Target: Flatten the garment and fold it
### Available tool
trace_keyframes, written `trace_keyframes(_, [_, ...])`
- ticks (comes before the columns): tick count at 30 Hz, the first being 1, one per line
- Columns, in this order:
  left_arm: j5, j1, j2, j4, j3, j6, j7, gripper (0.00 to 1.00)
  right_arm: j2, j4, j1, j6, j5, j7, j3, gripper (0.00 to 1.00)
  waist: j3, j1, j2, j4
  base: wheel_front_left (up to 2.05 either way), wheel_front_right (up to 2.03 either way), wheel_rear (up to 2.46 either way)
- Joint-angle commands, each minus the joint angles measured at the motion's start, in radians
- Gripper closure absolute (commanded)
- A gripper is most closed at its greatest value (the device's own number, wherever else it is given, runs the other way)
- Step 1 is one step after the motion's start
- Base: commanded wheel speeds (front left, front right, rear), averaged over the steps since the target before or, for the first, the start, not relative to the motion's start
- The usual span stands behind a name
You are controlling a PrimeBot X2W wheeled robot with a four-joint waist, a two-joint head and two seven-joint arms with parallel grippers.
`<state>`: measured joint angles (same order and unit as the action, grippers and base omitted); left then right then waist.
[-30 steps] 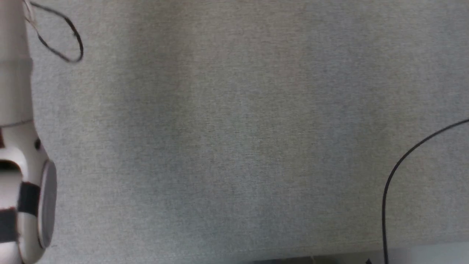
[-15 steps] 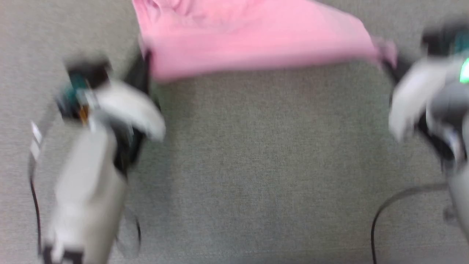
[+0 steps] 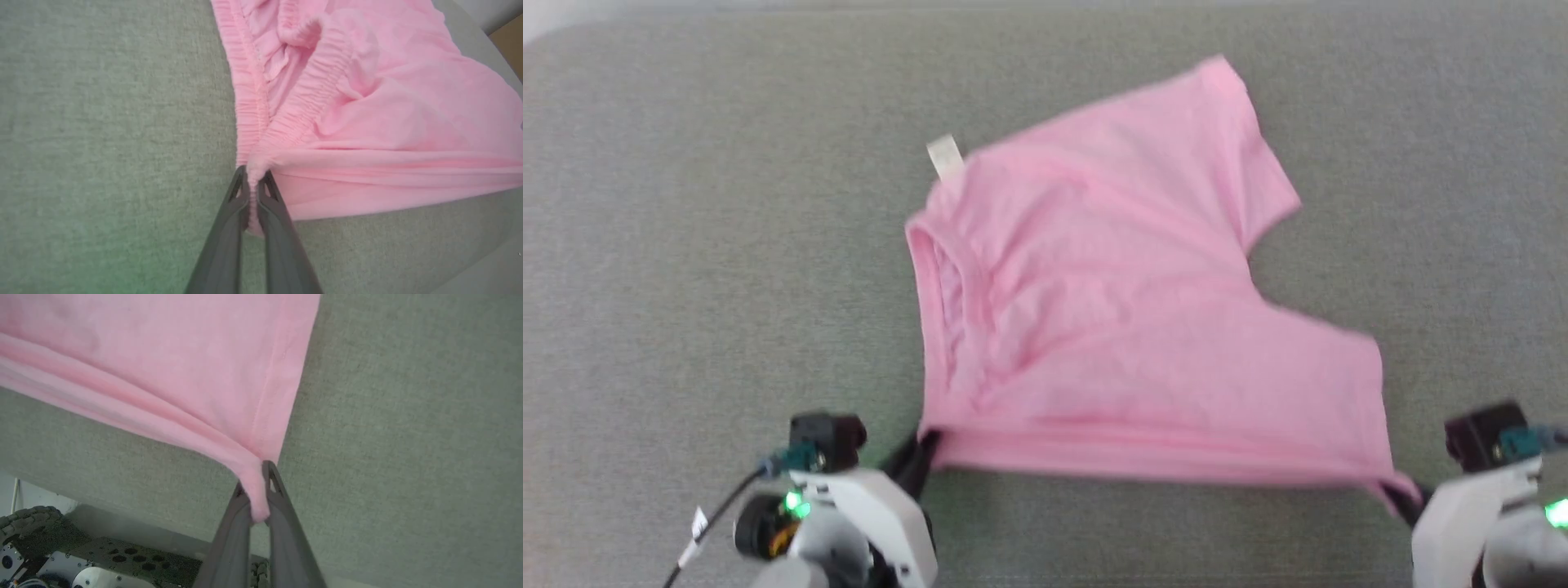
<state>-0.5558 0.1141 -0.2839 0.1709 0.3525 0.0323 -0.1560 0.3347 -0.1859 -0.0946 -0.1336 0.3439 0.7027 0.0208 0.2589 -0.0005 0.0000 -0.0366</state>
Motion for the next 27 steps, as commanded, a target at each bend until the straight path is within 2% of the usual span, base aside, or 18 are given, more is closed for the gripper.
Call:
trace_keyframes(1, [-0.009,-0.047,-0.020,0.003,0.002,0.019,-0.029,1.00,-0.001,-0.011,-0.025,0.003,-0.004,0.020,-0.019,1.00,-0.018,0.0005,0.0000,0.019,0.00,0.00,0.00])
trace_keyframes(5, [-0.042,-0.124,-0.026,-0.094,0.012,0.033,-0.090,1.00,-0.017,-0.079,-0.090,0.003,-0.002,0.084,-0.052,1.00,-0.025,0.0005,0.0000,0.034,0.00,0.00,0.00])
trace_keyframes(9, [-0.061,-0.133,0.006,-0.181,-0.002,0.056,-0.066,1.00,-0.003,-0.139,-0.049,0.003,-0.015,0.055,-0.058,1.00,-0.029,0.0005,0.0000,0.046,0.00,0.00,0.00])
trace_keyframes(12, [-0.048,-0.093,0.031,-0.201,-0.005,0.069,-0.036,1.00,0.024,-0.134,0.037,0.003,-0.027,0.018,-0.049,1.00,-0.023,0.0005,0.0000,0.056,0.00,0.00,0.00])
trace_keyframes(17, [-0.021,0.013,0.077,-0.185,0.002,0.080,0.005,1.00,0.082,-0.038,0.242,0.003,-0.032,-0.036,0.000,1.00,0.013,0.0005,0.0000,0.085,0.00,0.00,0.00])
trace_keyframes(27, [0.017,0.229,0.151,-0.072,-0.012,0.107,0.088,1.00,0.182,0.261,0.692,0.003,-0.027,-0.092,0.171,1.00,0.154,0.0005,0.0000,0.174,0.00,0.00,0.00])
